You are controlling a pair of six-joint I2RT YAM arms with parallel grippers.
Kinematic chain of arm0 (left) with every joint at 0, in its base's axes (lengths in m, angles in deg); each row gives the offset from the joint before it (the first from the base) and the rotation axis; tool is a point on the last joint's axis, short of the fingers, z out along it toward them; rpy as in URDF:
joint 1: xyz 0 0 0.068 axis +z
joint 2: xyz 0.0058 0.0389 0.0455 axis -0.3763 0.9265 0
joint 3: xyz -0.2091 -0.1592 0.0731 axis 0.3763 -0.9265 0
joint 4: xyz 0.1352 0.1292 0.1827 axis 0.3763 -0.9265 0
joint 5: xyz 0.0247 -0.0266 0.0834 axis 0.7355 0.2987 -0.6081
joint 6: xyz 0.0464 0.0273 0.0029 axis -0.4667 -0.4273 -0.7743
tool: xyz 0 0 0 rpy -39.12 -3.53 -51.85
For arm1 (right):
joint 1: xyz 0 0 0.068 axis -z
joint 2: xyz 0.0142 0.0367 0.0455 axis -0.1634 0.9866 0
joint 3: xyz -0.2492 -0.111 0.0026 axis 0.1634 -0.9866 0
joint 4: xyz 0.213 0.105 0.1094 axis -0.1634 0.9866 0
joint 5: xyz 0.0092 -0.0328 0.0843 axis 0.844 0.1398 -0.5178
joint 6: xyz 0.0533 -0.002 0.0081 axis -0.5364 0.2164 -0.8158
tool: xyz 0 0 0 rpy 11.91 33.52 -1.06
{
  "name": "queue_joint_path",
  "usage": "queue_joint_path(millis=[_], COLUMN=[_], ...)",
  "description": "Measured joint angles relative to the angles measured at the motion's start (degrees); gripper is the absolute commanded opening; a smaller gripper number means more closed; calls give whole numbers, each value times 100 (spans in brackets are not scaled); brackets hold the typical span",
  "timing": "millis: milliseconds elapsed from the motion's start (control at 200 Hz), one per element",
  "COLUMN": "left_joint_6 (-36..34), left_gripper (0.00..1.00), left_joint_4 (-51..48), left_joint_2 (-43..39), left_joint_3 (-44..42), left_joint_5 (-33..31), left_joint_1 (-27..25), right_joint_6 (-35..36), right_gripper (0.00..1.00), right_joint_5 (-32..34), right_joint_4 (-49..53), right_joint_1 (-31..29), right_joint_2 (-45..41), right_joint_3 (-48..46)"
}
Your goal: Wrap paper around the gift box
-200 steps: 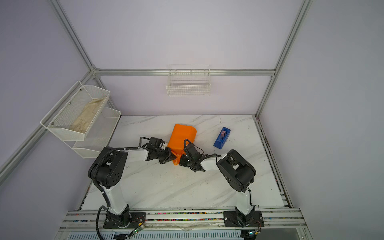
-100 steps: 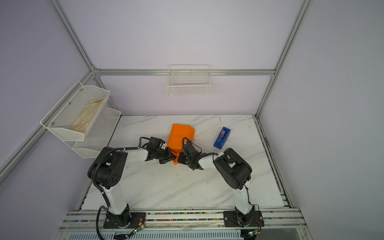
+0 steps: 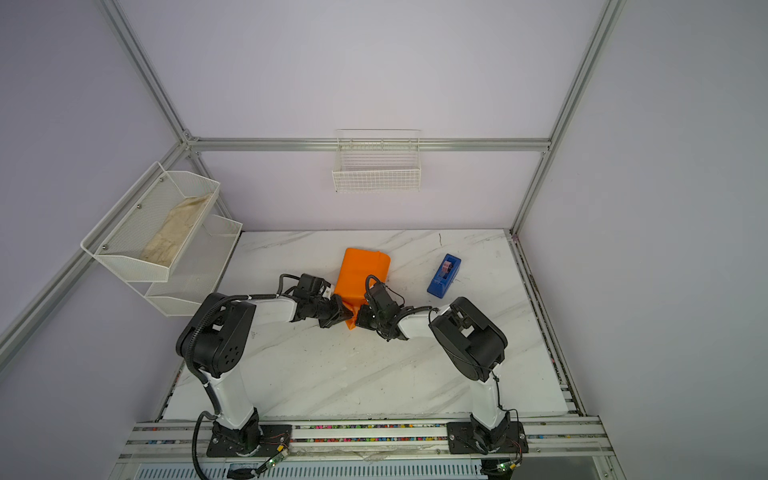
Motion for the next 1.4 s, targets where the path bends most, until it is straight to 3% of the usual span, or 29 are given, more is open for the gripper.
queue_joint_path(millis=[195, 270, 380, 755, 1125, 1400], left_joint_6=[0, 0, 0, 0, 0, 0], left_gripper=[11, 11, 10, 10, 9, 9], left_joint_4=[11, 11, 11, 11, 11, 9], left_joint_2=[9, 9, 11, 11, 11, 11], left_joint_3=[0, 0, 0, 0, 0, 0], left_joint_5=[2, 2, 4, 2, 0, 0], left_joint_1=[0, 0, 0, 0, 0, 0], right_joint_6=[-553, -866, -1375, -2780, -3377, -3633], right_gripper=[21, 29, 32, 32, 24, 30], right_joint_5=[-136, -216, -369, -573, -483, -382], right_joint_4=[-31, -249, -656, -1838, -2555, -2782], right_joint_1=[0, 0, 0, 31, 66, 92], right_joint_2=[-514, -651, -660, 17, 286, 295], right_joint_3=[-435, -675, -966, -1023, -1104, -1213])
